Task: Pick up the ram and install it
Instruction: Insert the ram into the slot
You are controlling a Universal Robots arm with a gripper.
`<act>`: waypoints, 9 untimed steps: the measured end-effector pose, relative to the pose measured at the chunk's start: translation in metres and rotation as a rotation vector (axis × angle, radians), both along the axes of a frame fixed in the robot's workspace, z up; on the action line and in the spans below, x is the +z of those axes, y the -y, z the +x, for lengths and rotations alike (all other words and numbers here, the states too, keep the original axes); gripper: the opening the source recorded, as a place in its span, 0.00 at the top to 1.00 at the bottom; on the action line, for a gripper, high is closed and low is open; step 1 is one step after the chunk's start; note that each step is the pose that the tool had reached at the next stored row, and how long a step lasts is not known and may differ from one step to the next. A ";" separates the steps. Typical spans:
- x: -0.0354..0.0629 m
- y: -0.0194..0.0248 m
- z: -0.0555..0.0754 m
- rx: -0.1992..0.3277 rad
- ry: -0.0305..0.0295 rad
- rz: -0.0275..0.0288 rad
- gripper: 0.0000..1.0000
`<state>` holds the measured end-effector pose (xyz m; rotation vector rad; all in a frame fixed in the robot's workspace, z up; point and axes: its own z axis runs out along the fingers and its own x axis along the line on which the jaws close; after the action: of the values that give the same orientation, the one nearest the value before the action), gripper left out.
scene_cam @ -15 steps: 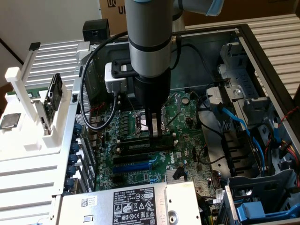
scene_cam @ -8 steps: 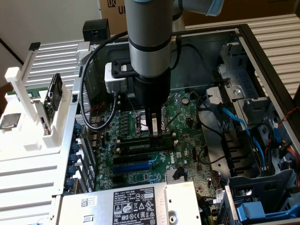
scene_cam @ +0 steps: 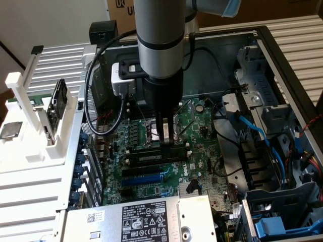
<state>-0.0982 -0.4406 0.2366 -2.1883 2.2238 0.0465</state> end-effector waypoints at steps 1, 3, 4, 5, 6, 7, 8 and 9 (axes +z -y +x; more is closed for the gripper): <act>0.0013 0.0000 0.000 0.000 0.0000 -0.0001 0.80; 0.0077 0.0000 -0.003 0.000 0.0002 0.0002 0.80; 0.0077 0.0000 -0.003 0.000 0.0002 0.0002 0.80; 0.0078 0.0000 -0.003 0.000 0.0000 0.0000 0.80; 0.0078 0.0000 -0.003 0.000 0.0001 0.0001 0.80; 0.0078 0.0000 -0.003 0.000 0.0001 0.0000 0.80; 0.0078 0.0000 -0.003 0.000 0.0001 0.0000 0.80; 0.0078 0.0000 -0.003 0.000 0.0001 0.0000 0.80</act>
<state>-0.1008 -0.4406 0.2444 -2.1883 2.2238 0.0464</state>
